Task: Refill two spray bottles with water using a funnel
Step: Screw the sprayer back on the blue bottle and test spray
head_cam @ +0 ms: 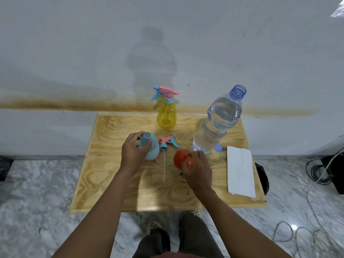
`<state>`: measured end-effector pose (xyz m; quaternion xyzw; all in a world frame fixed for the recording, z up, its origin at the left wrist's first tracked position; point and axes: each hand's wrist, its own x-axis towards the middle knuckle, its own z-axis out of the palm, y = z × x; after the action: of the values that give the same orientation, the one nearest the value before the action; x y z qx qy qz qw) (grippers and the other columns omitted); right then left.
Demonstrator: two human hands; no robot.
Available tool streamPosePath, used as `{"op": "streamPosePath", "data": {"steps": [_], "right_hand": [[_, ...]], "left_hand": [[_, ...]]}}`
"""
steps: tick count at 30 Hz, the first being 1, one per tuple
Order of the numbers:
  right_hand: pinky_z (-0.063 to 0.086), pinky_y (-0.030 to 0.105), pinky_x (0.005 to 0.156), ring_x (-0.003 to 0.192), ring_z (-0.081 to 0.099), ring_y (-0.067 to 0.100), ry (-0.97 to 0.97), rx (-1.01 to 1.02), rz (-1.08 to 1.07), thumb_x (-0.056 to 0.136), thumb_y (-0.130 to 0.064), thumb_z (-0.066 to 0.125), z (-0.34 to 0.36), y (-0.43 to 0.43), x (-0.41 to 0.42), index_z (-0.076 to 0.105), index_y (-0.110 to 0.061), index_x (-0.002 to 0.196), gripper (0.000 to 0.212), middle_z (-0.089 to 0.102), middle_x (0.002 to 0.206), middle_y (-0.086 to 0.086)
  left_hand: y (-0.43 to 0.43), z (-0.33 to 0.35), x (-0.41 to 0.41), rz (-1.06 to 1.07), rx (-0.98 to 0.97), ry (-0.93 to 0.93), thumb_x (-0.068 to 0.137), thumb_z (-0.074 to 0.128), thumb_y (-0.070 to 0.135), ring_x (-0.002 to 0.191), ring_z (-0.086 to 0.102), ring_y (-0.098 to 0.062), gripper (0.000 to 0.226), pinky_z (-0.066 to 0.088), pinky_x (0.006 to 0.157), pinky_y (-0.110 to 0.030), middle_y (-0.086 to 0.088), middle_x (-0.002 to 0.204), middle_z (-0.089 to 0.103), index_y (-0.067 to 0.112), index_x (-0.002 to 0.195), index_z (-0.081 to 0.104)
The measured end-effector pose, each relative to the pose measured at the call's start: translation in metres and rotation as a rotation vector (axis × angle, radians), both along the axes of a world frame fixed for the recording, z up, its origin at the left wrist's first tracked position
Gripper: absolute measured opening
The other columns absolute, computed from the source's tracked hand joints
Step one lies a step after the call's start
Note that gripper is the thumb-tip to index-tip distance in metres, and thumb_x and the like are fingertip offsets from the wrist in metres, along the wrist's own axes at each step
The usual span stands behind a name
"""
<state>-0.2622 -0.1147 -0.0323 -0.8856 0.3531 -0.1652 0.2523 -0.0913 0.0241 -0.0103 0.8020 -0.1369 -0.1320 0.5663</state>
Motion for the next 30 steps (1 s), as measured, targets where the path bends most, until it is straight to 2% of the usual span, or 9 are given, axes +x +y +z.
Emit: {"op": "streamPosePath", "data": {"steps": [5, 7, 10, 15, 19, 22, 24, 27, 30], "right_hand": [[0.046, 0.027, 0.072, 0.089, 0.062, 0.014, -0.033, 0.197, 0.174, 0.091, -0.019, 0.061, 0.028, 0.006, 0.063, 0.068, -0.016, 0.11, 0.02, 0.065, 0.108, -0.002], [0.044, 0.026, 0.077, 0.093, 0.059, 0.012, 0.054, 0.334, 0.176, 0.093, -0.021, 0.058, 0.026, 0.001, 0.086, 0.068, -0.015, 0.112, 0.022, 0.066, 0.109, -0.001], [0.052, 0.035, 0.084, 0.101, 0.064, 0.022, 0.229, 0.424, 0.135, 0.093, -0.028, 0.059, 0.019, -0.008, 0.112, 0.068, -0.01, 0.112, 0.028, 0.069, 0.11, 0.005], [0.044, 0.031, 0.064, 0.071, 0.058, 0.022, 0.373, 0.529, 0.085, 0.079, -0.03, 0.067, 0.003, -0.02, 0.137, 0.065, -0.009, 0.07, 0.023, 0.063, 0.075, 0.008], [0.041, 0.026, 0.057, 0.065, 0.052, 0.018, 0.409, 0.562, 0.054, 0.062, -0.04, 0.065, -0.015, -0.026, 0.143, 0.062, -0.011, 0.071, 0.031, 0.059, 0.071, 0.005], [0.043, 0.026, 0.059, 0.069, 0.057, 0.019, 0.416, 0.586, 0.059, 0.069, -0.034, 0.071, -0.011, -0.027, 0.144, 0.067, -0.012, 0.073, 0.023, 0.064, 0.074, 0.005], [0.042, 0.025, 0.055, 0.068, 0.056, 0.017, 0.435, 0.595, 0.063, 0.076, -0.025, 0.07, -0.011, -0.029, 0.145, 0.064, -0.015, 0.065, 0.016, 0.062, 0.069, 0.002], [0.034, 0.022, 0.05, 0.062, 0.049, 0.014, 0.45, 0.574, 0.073, 0.084, -0.027, 0.067, -0.005, -0.028, 0.141, 0.051, -0.02, 0.055, 0.034, 0.05, 0.058, -0.004], [0.027, 0.024, 0.047, 0.047, 0.034, 0.01, 0.301, 0.56, -0.002, 0.087, -0.041, 0.07, 0.004, -0.027, 0.13, 0.05, -0.012, 0.053, 0.049, 0.036, 0.048, -0.003]], "left_hand": [[0.002, -0.012, 0.001, 0.0, 0.024, 0.052, 0.079, 0.082, 0.015, 0.112, 0.058, -0.013, 0.056, 0.053, 0.088, -0.033, 0.005, 0.126, 0.06, 0.02, 0.129, 0.059], [0.003, -0.017, 0.003, -0.006, 0.046, 0.081, 0.077, 0.084, 0.017, 0.115, 0.058, -0.014, 0.061, 0.053, 0.091, -0.033, 0.005, 0.128, 0.06, 0.02, 0.132, 0.057], [0.006, -0.023, 0.005, -0.04, 0.07, 0.09, 0.074, 0.085, 0.018, 0.116, 0.058, -0.015, 0.066, 0.053, 0.094, -0.036, 0.005, 0.129, 0.06, 0.02, 0.133, 0.056], [0.007, -0.03, 0.006, -0.069, 0.152, 0.057, 0.066, 0.082, 0.034, 0.115, 0.058, -0.016, 0.075, 0.052, 0.092, -0.038, 0.005, 0.131, 0.06, 0.022, 0.135, 0.053], [0.006, -0.036, 0.005, -0.085, 0.142, 0.067, 0.068, 0.087, 0.026, 0.115, 0.054, -0.013, 0.077, 0.046, 0.084, -0.023, 0.007, 0.132, 0.058, 0.024, 0.136, 0.051], [0.004, -0.04, 0.005, -0.091, 0.126, 0.096, 0.068, 0.088, 0.022, 0.113, 0.052, -0.01, 0.078, 0.041, 0.079, -0.012, 0.006, 0.131, 0.057, 0.023, 0.136, 0.05], [0.004, -0.043, 0.005, -0.105, 0.111, 0.105, 0.066, 0.09, 0.025, 0.113, 0.054, -0.011, 0.081, 0.044, 0.08, -0.015, 0.006, 0.13, 0.058, 0.024, 0.136, 0.049], [0.003, -0.046, 0.004, -0.12, 0.093, 0.101, 0.063, 0.093, 0.027, 0.109, 0.058, -0.01, 0.083, 0.048, 0.081, -0.02, 0.009, 0.126, 0.059, 0.029, 0.133, 0.049], [-0.001, -0.047, 0.003, -0.107, 0.068, 0.116, 0.061, 0.093, 0.022, 0.103, 0.06, -0.007, 0.079, 0.047, 0.075, -0.011, 0.011, 0.119, 0.06, 0.034, 0.126, 0.05]]}}
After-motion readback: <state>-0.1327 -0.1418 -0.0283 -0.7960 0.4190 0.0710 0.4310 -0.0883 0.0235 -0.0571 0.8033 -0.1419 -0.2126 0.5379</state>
